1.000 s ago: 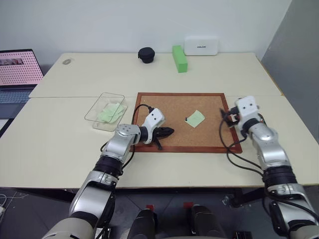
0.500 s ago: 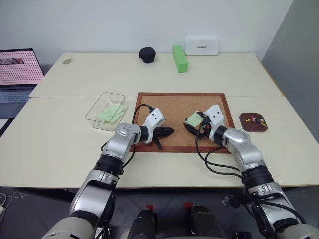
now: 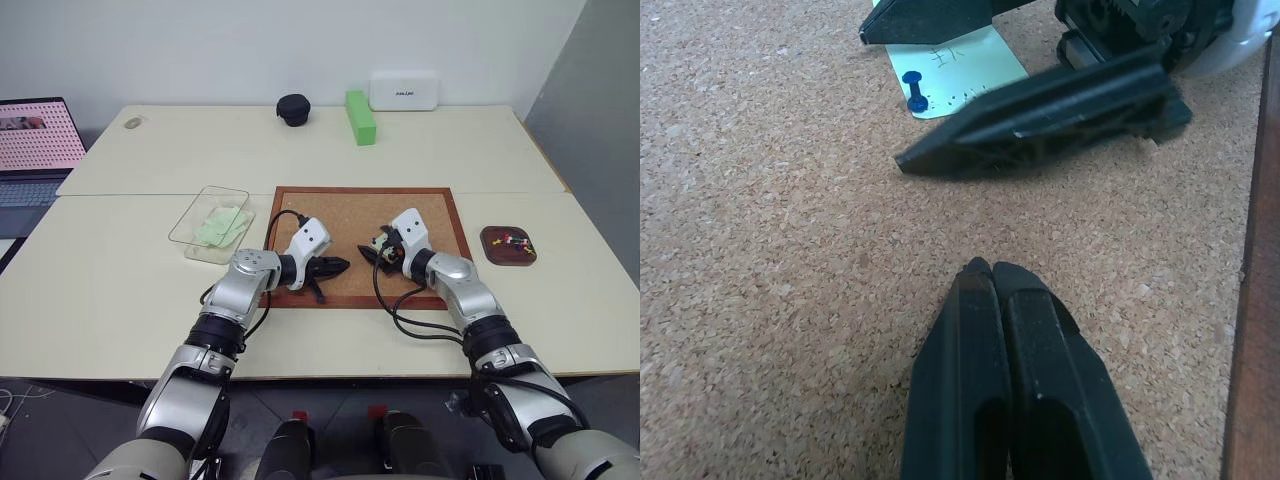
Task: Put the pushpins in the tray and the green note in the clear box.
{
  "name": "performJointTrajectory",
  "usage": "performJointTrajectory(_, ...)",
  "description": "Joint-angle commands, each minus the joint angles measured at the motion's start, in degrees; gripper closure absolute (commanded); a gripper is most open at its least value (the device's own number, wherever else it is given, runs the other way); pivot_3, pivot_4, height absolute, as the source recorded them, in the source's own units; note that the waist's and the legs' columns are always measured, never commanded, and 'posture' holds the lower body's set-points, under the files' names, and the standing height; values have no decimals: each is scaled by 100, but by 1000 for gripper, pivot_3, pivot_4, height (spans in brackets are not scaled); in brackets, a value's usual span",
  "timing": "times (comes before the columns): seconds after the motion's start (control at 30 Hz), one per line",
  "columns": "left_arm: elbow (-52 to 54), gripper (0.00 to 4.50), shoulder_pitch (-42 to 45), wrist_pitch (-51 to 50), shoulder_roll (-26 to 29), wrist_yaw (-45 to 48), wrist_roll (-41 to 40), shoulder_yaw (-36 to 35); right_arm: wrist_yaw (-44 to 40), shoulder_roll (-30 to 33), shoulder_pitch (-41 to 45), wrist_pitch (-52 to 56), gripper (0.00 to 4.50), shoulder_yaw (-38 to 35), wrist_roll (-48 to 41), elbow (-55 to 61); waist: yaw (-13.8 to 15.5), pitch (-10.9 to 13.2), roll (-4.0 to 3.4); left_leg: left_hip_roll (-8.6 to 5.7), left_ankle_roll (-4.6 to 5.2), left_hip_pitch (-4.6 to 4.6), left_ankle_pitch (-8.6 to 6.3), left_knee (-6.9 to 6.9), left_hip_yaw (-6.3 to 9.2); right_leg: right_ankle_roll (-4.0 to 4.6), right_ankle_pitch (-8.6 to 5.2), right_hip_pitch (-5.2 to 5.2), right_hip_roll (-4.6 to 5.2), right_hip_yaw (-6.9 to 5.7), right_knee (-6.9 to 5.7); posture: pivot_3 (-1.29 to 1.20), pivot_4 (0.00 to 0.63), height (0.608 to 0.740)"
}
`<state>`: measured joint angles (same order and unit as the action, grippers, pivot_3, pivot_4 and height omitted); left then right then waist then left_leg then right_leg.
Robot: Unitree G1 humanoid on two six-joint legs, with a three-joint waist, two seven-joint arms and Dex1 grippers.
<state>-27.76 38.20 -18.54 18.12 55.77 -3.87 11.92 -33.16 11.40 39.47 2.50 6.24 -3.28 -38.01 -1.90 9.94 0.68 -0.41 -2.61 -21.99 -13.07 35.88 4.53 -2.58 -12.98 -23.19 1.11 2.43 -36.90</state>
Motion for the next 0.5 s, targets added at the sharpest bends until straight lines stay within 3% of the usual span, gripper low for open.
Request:
performJointTrajectory(0.03,-375,4500,-276,-285,-22,203,209,417,92,-52,147,-72,1519,-175,-76,28,-2,0,0,0,0,0,0,0,-1,0,0,0,0,1,0,0,150,740)
performJointTrajectory(0.5,-657,4500,-195,-121,-227,-40,243,344,-42,7,-179,-59,4488,-60,-27,521,15,0,0,-2,0,0,0,7,0,-3,1,3,2,1,-4,0,150,740)
